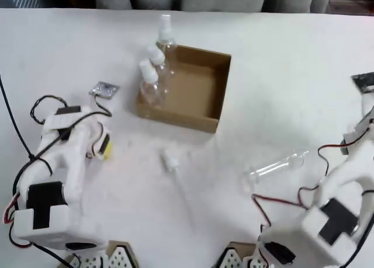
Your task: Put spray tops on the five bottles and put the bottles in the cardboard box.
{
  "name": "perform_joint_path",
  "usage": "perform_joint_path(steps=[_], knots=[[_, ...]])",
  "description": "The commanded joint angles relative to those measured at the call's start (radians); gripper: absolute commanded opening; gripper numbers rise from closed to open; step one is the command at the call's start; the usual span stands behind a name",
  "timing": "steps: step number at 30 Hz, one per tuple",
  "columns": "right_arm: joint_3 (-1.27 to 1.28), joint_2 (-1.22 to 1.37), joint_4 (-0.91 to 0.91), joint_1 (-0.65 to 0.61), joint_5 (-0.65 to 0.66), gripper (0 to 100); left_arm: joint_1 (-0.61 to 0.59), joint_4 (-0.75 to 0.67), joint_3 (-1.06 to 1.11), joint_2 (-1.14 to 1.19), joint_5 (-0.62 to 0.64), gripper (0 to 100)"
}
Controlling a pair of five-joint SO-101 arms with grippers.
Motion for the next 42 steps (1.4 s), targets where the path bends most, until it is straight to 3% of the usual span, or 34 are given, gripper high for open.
perform_joint_path(steps=[1, 7, 13, 19, 25, 32, 35, 42], knots=[[-0.021, -0.191, 0.105, -0.064, -0.152, 1.6, -0.016, -0.012, -0.005, -0.064, -0.012, 2], [0.222, -0.432, 0.151, -0.248, -0.265, 1.6, -0.016, -0.012, -0.005, -0.064, -0.012, 2], [0.503, -0.631, -0.022, -0.438, -0.416, 1.8, -0.016, -0.011, -0.003, -0.064, -0.012, 2], [0.603, -0.731, -0.203, -0.654, -0.428, 1.8, -0.016, -0.011, -0.003, -0.064, -0.012, 2], [0.669, -0.694, -0.507, -0.789, -0.427, 1.8, -0.016, -0.009, -0.003, -0.064, -0.046, 2], [0.890, -0.645, -1.070, -0.817, -0.436, 1.6, -0.016, -0.009, -0.003, -0.064, -0.051, 2], [0.951, -0.645, -1.294, -0.814, -0.554, 1.5, -0.016, -0.009, -0.003, -0.064, -0.051, 2], [0.964, -0.696, -1.346, -0.816, -0.887, 1.5, -0.016, -0.009, -0.003, -0.064, -0.051, 2]])
